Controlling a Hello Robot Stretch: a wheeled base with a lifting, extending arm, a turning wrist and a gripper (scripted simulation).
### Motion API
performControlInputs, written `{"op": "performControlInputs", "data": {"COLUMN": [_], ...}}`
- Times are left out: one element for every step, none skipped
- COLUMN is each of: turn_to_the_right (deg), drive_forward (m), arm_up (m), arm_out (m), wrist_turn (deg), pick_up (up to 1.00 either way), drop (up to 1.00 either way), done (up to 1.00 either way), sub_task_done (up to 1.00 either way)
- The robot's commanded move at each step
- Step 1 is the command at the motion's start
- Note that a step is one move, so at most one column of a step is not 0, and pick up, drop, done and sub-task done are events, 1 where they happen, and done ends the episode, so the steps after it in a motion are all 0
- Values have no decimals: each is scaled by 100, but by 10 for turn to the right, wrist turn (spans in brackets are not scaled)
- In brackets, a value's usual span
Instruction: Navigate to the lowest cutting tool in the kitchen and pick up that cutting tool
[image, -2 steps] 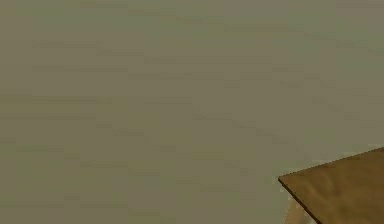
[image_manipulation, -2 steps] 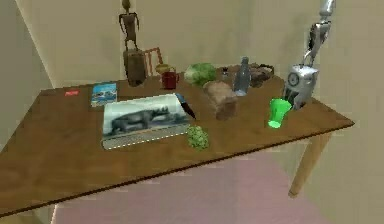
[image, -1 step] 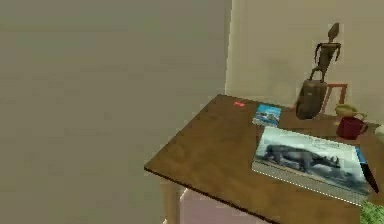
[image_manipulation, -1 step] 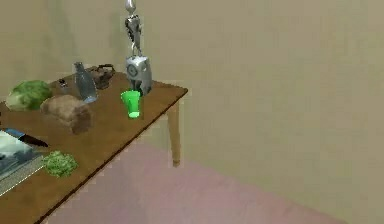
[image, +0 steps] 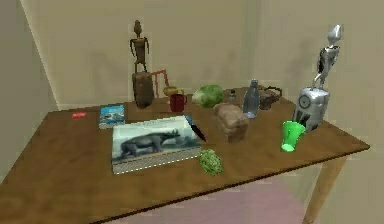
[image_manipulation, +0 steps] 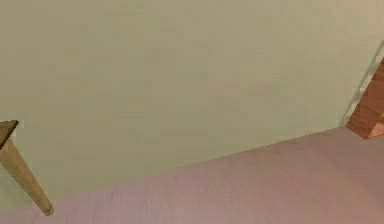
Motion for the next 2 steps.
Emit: {"op": "performControlInputs", "data": {"turn_to_the_right": [60,0], "drive_forward": [0,30], "arm_up": [0,0], "arm_out": [0,0], "wrist_turn": [0,0], "pick_up": [0,0], "drop": [0,0], "done": [0,0], "sub_task_done": [0,0]}}
